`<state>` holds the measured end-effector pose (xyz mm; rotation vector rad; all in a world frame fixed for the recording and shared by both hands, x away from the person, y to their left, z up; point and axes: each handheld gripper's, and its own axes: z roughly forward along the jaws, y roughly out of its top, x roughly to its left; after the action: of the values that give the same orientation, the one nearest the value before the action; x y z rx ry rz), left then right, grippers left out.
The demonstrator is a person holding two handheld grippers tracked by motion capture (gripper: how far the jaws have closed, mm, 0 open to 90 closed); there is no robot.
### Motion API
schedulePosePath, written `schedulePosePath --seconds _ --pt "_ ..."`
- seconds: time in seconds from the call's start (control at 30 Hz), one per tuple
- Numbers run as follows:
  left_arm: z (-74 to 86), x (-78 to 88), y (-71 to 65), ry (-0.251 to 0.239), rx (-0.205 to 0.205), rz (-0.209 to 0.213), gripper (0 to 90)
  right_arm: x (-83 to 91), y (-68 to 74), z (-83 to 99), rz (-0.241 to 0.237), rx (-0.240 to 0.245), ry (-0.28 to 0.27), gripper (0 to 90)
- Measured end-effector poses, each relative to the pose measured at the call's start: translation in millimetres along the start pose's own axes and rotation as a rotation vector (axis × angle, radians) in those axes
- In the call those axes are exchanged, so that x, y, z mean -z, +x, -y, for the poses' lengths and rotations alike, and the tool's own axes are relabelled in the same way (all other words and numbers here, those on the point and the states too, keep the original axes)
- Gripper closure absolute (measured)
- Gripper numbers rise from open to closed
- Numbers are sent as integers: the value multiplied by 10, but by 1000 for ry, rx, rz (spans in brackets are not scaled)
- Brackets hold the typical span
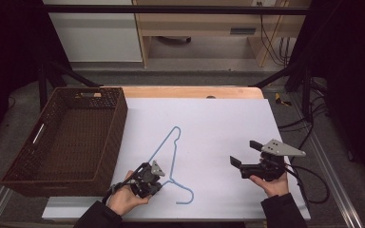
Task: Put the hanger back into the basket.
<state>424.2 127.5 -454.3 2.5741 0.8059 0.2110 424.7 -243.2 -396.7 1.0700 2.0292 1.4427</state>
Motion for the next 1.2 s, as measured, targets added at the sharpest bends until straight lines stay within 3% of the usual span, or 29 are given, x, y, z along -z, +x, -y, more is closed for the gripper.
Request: schedulePosePath --seconds 0.27,0.43,0.67,0.9,1.03,1.2 --pt "8 13 -27 -17 0 -12 869 -38 26 18 -12 5 15 57" --pt "11 128 -31 -70 -4 -22 870 -61 44 31 -20 7 23 65" --pt "31 324 17 -150 21 -38 872 -194 129 91 -60 25 64 84" --pt "53 428 56 -192 43 -50 872 -388 322 143 -107 62 111 97" --pt "53 449 58 -190 44 -49 872 -529 492 156 -149 91 137 101" --pt "57 466 65 -205 51 -61 872 -684 674 139 -189 111 140 117"
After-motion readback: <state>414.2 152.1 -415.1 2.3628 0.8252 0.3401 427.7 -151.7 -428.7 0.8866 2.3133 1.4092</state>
